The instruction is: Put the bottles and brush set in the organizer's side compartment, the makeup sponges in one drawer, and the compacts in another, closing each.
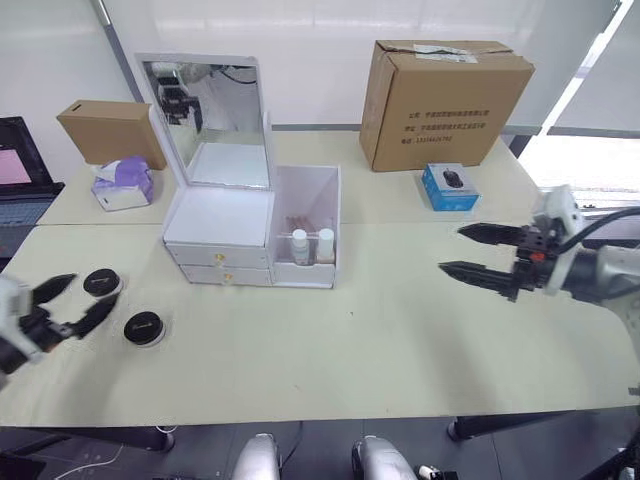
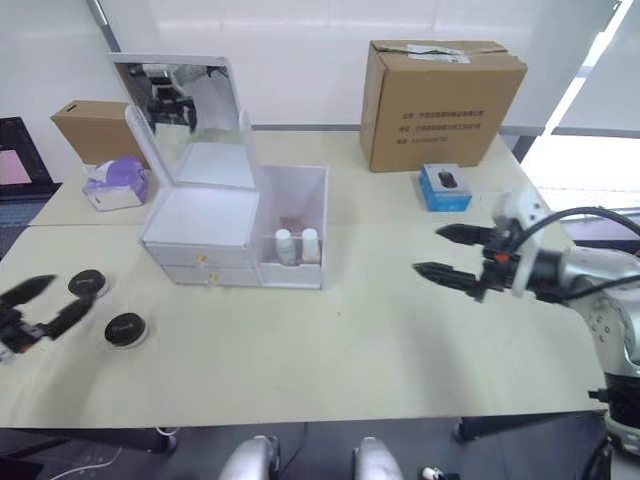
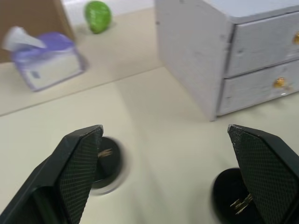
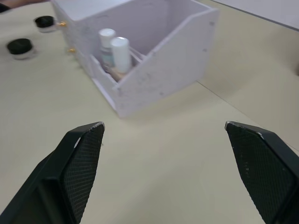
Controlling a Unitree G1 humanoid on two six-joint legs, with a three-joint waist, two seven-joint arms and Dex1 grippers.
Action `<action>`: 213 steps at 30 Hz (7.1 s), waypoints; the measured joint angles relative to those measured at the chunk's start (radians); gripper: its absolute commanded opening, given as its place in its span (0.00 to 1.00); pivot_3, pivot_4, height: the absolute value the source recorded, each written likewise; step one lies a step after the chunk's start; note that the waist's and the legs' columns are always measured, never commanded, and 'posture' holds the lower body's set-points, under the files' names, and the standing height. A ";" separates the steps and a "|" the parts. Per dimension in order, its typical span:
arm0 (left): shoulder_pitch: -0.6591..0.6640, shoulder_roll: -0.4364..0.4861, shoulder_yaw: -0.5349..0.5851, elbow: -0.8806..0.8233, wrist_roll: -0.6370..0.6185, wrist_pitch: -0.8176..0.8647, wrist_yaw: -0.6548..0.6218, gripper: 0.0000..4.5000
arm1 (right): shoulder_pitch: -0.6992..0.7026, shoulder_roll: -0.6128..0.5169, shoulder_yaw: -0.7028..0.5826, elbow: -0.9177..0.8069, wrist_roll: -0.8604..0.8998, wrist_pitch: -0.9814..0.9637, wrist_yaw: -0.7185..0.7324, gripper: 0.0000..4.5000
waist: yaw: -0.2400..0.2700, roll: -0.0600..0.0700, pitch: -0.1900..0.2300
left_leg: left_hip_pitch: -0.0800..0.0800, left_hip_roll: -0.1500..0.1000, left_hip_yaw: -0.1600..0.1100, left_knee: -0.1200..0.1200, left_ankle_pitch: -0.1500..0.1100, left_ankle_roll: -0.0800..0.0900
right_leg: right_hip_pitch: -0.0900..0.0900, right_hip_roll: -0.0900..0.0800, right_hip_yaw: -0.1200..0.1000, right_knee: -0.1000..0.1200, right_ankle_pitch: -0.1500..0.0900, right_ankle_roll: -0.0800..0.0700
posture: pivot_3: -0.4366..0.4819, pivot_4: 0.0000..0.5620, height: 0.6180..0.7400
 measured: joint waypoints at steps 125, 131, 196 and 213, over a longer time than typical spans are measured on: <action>0.140 -0.751 -0.550 -0.709 0.248 0.144 0.798 0.12 | -0.407 0.165 0.309 -0.303 0.163 0.467 -0.256 1.00 | -0.003 0.003 -0.001 | -0.001 -0.006 -0.015 0.003 0.005 0.004 | 0.012 0.003 0.001 -0.001 0.001 0.007 | 0.48 0.27 1.00; 0.275 -0.693 -0.528 -0.831 0.175 0.204 0.744 0.12 | -0.395 0.177 0.309 -0.311 0.164 0.468 -0.265 1.00 | -0.003 0.003 -0.001 | -0.001 -0.006 -0.014 0.003 0.004 0.002 | 0.011 0.002 0.001 -0.002 0.001 0.007 | 0.48 0.27 1.00; 0.215 0.132 0.182 0.318 -0.043 -0.079 -0.251 1.00 | -0.341 -0.073 0.259 0.037 0.020 0.202 0.174 1.00 | -0.031 0.001 -0.003 | 0.006 0.005 0.008 -0.010 -0.004 -0.010 | -0.020 0.000 0.000 0.003 0.007 -0.004 | 0.48 0.27 1.00; 0.422 -0.266 0.159 -0.221 -0.098 0.051 -0.040 1.00 | -0.756 0.122 0.522 -0.030 0.024 0.261 0.323 1.00 | -0.011 -0.005 -0.007 | 0.005 0.008 0.012 -0.008 -0.004 -0.010 | -0.021 0.000 -0.001 0.003 0.011 -0.008 | 0.48 0.27 1.00</action>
